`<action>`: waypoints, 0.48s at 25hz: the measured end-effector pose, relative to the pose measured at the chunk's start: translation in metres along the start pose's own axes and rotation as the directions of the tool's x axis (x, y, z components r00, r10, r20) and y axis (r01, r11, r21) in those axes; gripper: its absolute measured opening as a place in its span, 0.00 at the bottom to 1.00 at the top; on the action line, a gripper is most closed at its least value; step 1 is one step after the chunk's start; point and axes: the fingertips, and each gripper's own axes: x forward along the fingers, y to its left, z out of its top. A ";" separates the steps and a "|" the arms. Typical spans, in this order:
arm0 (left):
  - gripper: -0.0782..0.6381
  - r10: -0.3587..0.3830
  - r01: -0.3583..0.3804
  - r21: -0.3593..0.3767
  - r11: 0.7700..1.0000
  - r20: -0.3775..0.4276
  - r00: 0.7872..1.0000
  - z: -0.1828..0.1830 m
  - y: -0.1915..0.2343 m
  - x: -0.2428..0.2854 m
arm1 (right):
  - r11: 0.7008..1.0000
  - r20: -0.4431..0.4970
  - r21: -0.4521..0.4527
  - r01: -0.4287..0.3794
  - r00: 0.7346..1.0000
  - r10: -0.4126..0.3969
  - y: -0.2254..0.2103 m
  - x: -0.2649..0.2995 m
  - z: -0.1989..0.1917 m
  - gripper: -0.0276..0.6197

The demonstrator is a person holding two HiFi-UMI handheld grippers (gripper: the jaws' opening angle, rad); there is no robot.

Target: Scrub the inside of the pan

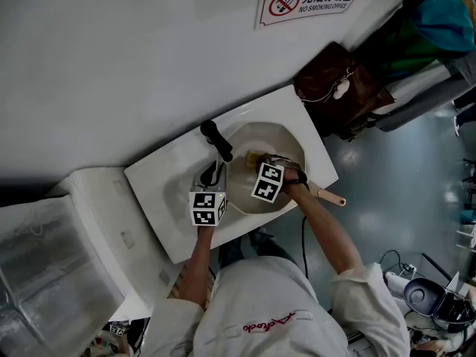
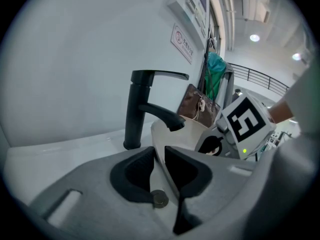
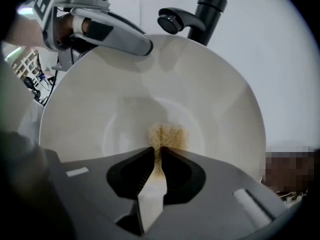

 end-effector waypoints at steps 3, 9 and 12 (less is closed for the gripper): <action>0.21 0.001 -0.001 0.003 1.000 -0.006 1.000 -0.001 0.000 0.000 | 1.000 -0.007 0.012 0.009 1.000 -0.009 -0.002 0.000 -0.008 0.13; 0.21 0.003 -0.003 0.009 1.000 -0.010 1.000 -0.001 0.000 0.000 | 0.999 -0.019 0.035 0.014 1.000 -0.013 0.001 -0.001 -0.022 0.13; 0.21 0.008 -0.008 0.017 1.000 -0.018 1.000 -0.001 0.000 0.000 | 0.999 -0.022 0.045 0.012 1.000 -0.011 0.004 -0.001 -0.027 0.13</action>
